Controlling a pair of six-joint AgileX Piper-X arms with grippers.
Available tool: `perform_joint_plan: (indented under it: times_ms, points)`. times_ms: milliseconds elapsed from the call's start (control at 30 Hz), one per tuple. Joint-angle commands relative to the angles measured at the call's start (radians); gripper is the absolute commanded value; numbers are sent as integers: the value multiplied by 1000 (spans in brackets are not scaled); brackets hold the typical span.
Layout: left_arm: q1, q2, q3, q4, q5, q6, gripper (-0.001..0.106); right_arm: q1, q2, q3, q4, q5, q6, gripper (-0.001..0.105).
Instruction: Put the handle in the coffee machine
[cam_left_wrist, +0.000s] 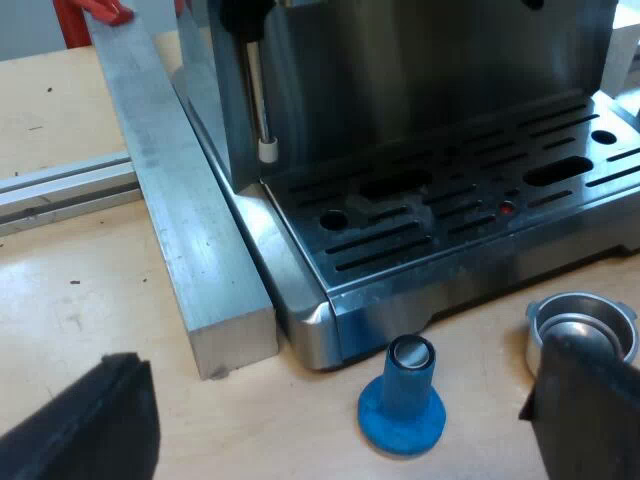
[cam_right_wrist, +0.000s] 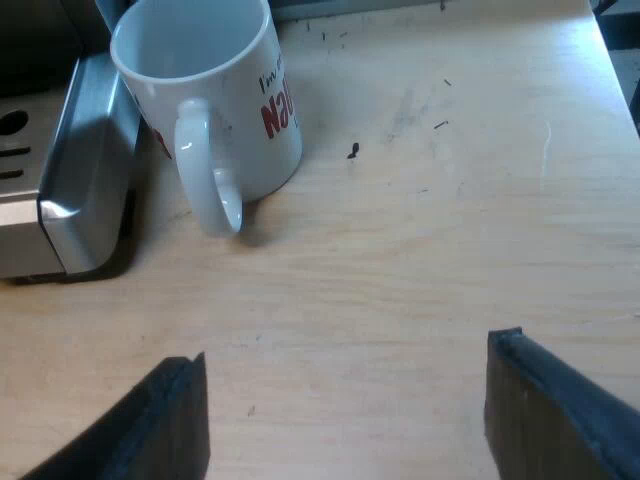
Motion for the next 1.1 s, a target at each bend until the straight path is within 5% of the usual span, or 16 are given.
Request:
perform_joint_plan:
  times_ms: [33, 333, 567, 700, 1100]
  points:
    - [-12, -123, -26, -15, 8, -13, 77, -5, -37, -30, -6, 0, -2, 60]
    - [-17, 23, -125, -9, 95, -9, 77, -5, 102, -206, 113, -113, -4, 60]
    - [-17, 168, -179, -7, 217, 15, 77, -5, 270, -367, 263, -205, -111, 60]
    - [-17, 246, -208, 11, 286, 74, 77, -5, 384, -440, 356, -278, -211, 60]
    - [-77, 357, -248, 76, 379, 281, 76, 75, 627, -495, 379, -387, -213, 60]
